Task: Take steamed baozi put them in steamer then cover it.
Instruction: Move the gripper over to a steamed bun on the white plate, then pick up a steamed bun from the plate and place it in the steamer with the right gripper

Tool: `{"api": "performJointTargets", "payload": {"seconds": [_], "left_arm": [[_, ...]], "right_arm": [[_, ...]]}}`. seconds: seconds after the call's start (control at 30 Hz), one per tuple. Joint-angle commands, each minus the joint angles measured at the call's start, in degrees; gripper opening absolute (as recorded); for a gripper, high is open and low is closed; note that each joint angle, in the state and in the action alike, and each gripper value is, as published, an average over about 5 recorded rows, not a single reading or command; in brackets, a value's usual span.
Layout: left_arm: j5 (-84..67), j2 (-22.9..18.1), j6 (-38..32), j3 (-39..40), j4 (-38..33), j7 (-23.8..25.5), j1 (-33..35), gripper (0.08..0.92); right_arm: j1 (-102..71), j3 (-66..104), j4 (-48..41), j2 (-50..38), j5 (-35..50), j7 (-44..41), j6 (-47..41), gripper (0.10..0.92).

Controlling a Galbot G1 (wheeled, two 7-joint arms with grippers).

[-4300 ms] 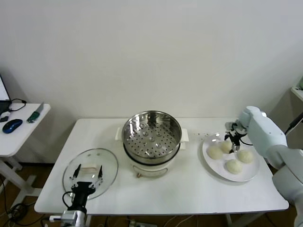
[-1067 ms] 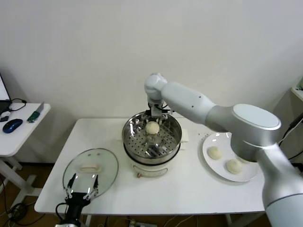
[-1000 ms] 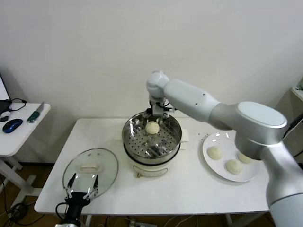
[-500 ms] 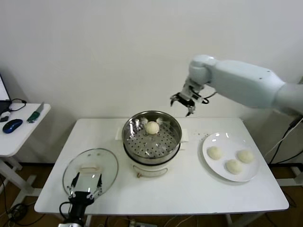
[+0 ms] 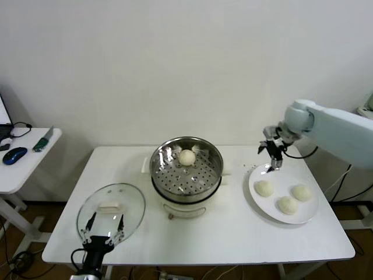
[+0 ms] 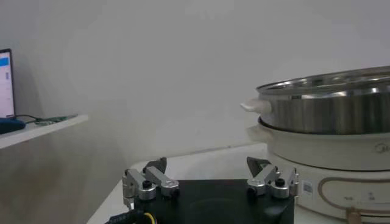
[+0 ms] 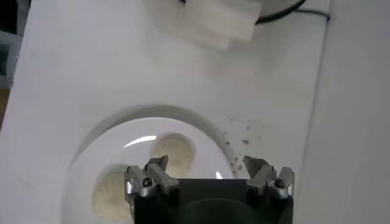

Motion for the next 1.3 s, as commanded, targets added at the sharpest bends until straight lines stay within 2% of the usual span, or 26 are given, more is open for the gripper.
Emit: {"api": "performJointTargets", "payload": {"seconds": [0.03,0.53,0.9,1.0,1.3], "left_arm": [[0.1,0.0,0.2,-0.3,0.1,0.0,0.0,0.823],[0.9,-0.4,0.0,-0.3,1.0,-0.1,0.1,0.823],[1.2,-0.5,-0.2,-0.2,1.3,-0.1,0.1,0.823],[1.2,-0.4,-0.2,-0.2,1.4,-0.1,0.2,0.823],[1.4,-0.6,-0.3,-0.1,1.2,-0.1,0.4,0.823]], "right_arm": [[-18.9,14.0,-8.1,-1.8,-3.8,0.4,-4.2,0.823],[-23.9,21.1,-21.0,6.9,-9.0,0.1,1.5,0.823],[-24.0,21.8,-24.6,9.3,-10.7,-1.1,3.2,0.823],[-23.8,22.0,-25.1,9.5,-10.8,-1.5,3.4,0.808],[-22.9,21.9,-25.1,9.7,-9.2,-1.9,3.5,0.696]]}}
